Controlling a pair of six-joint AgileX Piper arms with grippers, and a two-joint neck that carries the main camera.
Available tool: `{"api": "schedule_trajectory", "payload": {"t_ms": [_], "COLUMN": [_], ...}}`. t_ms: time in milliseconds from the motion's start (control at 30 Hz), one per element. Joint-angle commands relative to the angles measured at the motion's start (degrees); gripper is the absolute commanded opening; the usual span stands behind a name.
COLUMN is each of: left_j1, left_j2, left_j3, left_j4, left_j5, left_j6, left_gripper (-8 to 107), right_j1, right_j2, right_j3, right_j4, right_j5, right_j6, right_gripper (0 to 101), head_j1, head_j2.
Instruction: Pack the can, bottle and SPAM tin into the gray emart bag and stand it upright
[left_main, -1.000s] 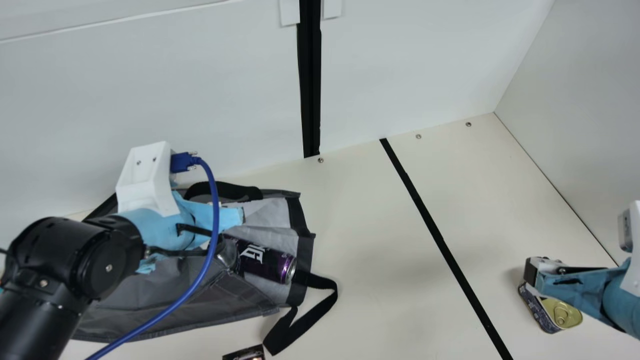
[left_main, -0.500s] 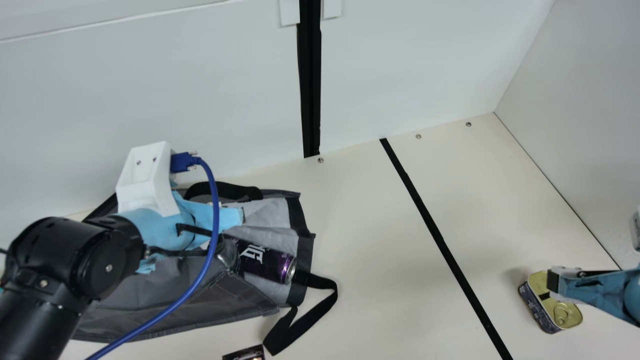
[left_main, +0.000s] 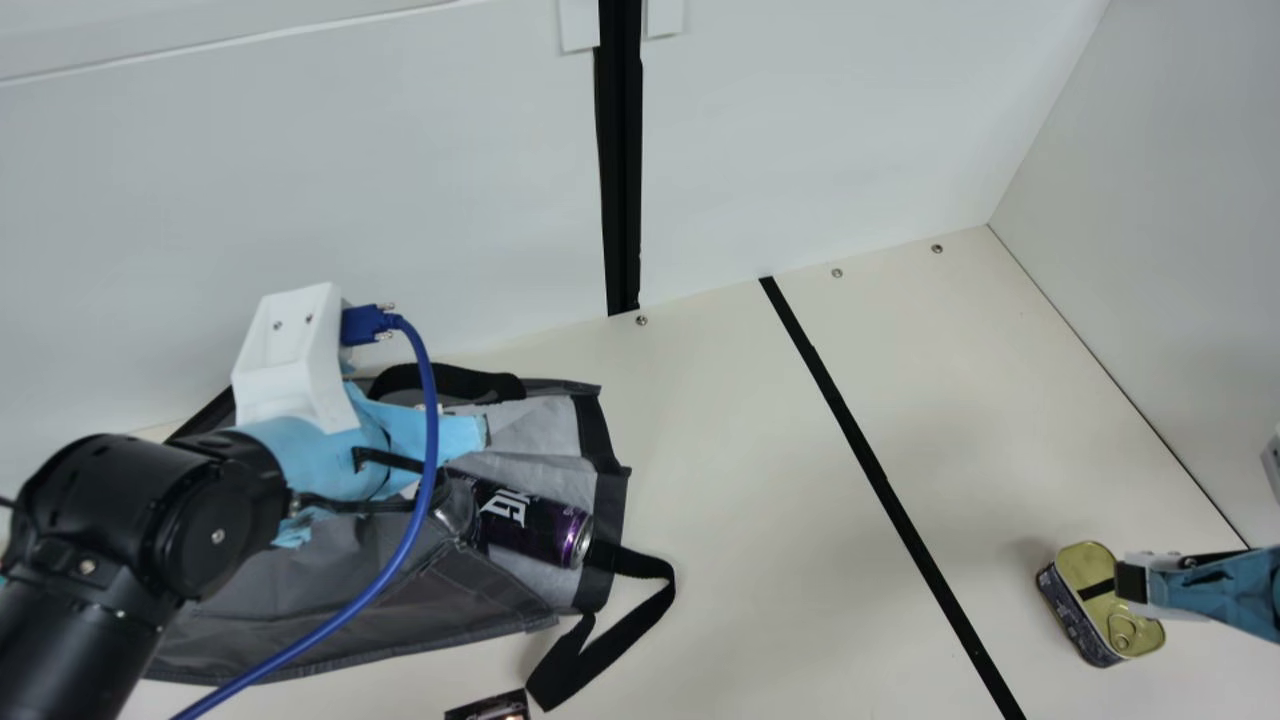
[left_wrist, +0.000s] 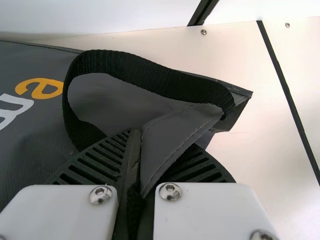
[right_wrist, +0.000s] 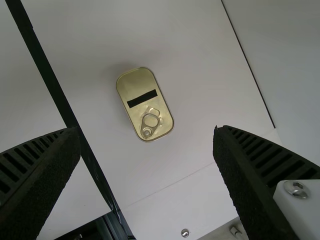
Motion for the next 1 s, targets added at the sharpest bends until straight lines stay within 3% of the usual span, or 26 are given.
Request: {"api": "schedule_trajectory", "payload": {"t_ms": [0,600,967], "left_j1": [0.00,0.00,0.00], "left_j2": [0.00,0.00,0.00], "left_j3": [0.00,0.00,0.00], "left_j4": [0.00,0.00,0.00], "left_j5": [0.00,0.00,0.00], "left_j6": [0.00,0.00,0.00], "left_gripper": [-8,-8,-8], "right_j1": [-1.08,-7.12,-8.45], "right_j2": [1.13,11.83,16.75], "right_j3": [0.15,1.45,1.56], "right_j4": [1.01,5.86,5.89], "right_j5": [0.13,0.13,0.13], "right_j6": [-3.22,-22.83,-29.51], "right_gripper": [95,95,95], "head_j1": [-1.30,-1.30,-1.30], "head_j2": [-0.14,-0.14,-0.14]}}
